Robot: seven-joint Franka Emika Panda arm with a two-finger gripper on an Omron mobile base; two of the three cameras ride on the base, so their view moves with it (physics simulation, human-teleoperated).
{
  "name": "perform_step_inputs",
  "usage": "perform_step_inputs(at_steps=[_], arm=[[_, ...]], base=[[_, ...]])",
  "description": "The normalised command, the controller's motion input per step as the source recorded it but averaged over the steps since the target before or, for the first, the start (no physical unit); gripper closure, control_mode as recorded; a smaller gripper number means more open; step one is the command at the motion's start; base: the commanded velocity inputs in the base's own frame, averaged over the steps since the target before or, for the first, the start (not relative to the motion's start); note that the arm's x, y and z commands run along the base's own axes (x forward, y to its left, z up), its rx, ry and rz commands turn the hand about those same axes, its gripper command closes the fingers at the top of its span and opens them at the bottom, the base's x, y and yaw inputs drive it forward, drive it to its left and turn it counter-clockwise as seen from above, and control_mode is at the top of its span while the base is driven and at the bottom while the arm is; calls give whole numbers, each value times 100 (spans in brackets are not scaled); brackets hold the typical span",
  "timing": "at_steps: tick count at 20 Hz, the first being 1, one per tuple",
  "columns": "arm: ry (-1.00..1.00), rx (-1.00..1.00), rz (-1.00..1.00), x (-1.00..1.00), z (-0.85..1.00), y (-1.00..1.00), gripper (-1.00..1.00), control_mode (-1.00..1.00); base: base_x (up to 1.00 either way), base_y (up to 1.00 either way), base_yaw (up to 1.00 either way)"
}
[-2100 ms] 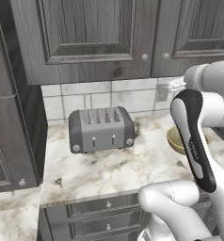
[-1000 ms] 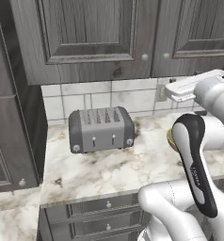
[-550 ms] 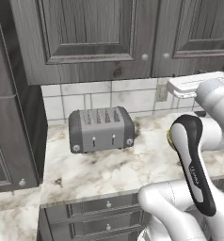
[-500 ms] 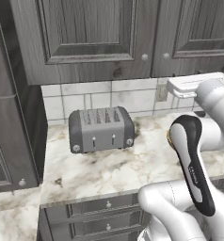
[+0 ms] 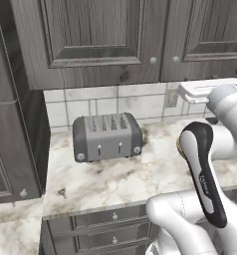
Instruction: Open the cabinet. Pick the banana and pear from the cabinet and place them into the bowl. Then close the cabinet.
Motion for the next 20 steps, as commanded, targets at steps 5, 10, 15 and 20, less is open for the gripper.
perform_step_inputs(at_steps=[5, 10, 15, 20], arm=[[0, 2, 0, 7, 0, -24, -100, -100], [4, 0, 0, 38, 0, -12, -100, -100], [5, 0, 0, 50, 0, -13, -100, -100], [4, 0, 0, 52, 0, -4, -100, -100]], base=[[0, 0, 0], [0, 0, 0], [0, 0, 0], [0, 0, 0]])
